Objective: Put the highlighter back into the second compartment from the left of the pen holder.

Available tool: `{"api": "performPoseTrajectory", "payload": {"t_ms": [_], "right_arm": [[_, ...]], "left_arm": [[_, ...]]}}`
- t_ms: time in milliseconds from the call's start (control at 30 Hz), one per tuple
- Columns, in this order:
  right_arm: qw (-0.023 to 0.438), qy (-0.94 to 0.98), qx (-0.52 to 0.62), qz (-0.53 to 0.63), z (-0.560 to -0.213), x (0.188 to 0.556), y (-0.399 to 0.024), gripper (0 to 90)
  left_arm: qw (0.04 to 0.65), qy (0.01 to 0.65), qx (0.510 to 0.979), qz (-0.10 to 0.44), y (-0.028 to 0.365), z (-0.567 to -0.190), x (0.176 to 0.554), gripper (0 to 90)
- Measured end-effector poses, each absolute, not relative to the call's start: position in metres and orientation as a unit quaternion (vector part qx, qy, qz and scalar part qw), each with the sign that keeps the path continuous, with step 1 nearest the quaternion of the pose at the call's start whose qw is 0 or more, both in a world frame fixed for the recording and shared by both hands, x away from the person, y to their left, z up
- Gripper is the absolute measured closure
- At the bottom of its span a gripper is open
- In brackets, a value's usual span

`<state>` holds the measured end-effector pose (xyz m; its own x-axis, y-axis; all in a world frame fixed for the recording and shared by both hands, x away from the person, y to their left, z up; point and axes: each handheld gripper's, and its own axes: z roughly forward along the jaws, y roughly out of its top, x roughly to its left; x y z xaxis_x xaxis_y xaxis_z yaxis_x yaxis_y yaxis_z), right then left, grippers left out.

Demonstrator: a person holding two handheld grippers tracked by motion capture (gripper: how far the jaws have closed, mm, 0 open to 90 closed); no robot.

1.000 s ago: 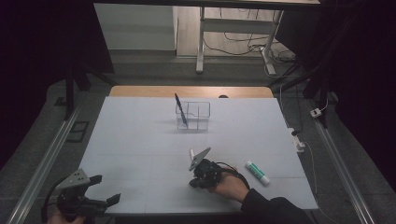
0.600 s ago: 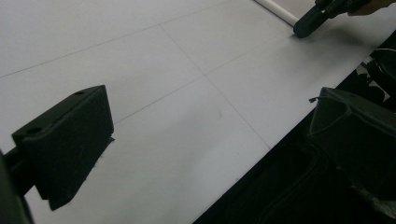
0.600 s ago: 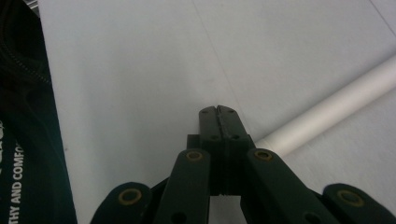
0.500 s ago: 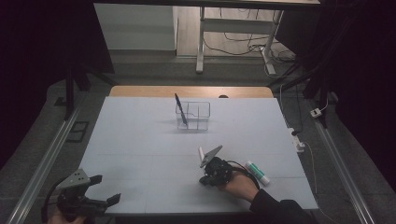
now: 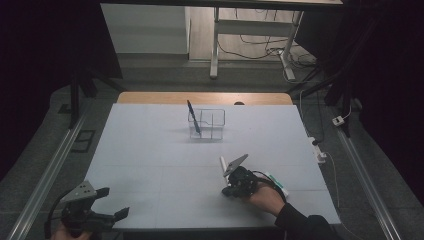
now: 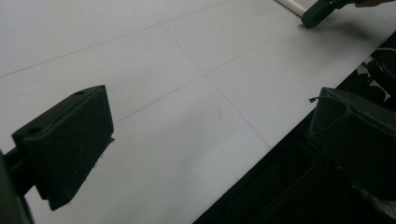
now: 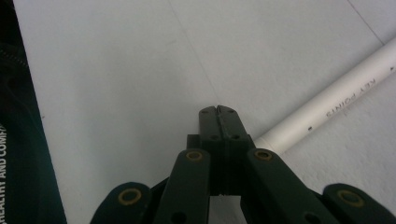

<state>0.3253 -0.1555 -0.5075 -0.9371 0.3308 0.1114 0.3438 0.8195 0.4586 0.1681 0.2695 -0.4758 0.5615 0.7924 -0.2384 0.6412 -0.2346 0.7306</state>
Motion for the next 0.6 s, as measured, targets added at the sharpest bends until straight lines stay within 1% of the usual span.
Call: {"api": "performPoseTrajectory", "payload": {"t_ms": [600], "right_arm": [[0.004,-0.949,-0.212,-0.235,-0.505,0.330,-0.184,89.2]], "left_arm": [[0.413,0.460,0.781,0.091,0.269,-0.476,0.168,0.0]]}}
